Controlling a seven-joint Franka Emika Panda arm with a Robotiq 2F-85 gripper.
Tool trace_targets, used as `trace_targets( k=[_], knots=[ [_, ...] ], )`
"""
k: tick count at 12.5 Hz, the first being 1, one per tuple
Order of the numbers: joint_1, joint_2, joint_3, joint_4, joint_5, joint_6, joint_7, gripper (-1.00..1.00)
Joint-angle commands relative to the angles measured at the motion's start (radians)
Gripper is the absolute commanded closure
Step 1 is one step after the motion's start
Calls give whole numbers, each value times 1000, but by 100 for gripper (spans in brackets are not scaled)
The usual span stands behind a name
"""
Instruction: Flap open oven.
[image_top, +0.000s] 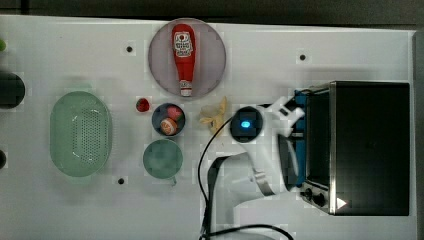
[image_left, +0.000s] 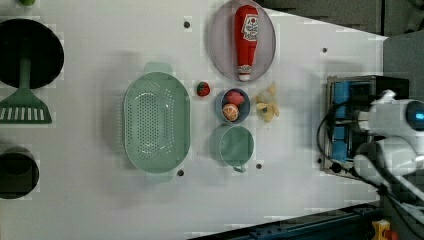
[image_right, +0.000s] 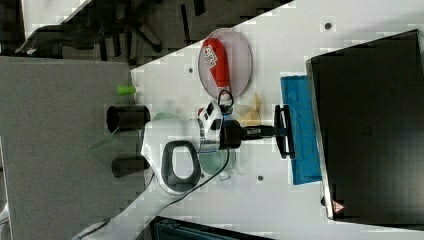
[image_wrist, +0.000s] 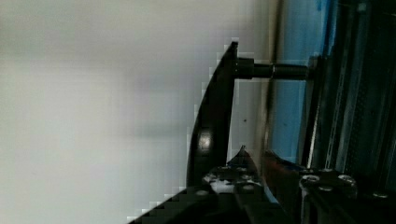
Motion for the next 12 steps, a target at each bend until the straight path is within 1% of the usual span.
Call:
trace_targets(
  k=[1, 3, 4, 6, 8, 10, 12],
  knots=[
    [62, 95, 43, 0, -96, 7, 268, 65],
    [96, 154, 50, 19, -164, -15, 419, 65],
    [114, 185, 52, 29, -184, -20, 457, 65],
    [142, 246, 56, 47, -187, -13, 470, 65],
    [153, 285, 57, 79, -186, -15, 494, 65],
    [154, 282, 56, 99, -186, 6, 514, 65],
    [154, 234, 58, 125, -144, 19, 514, 65]
  ],
)
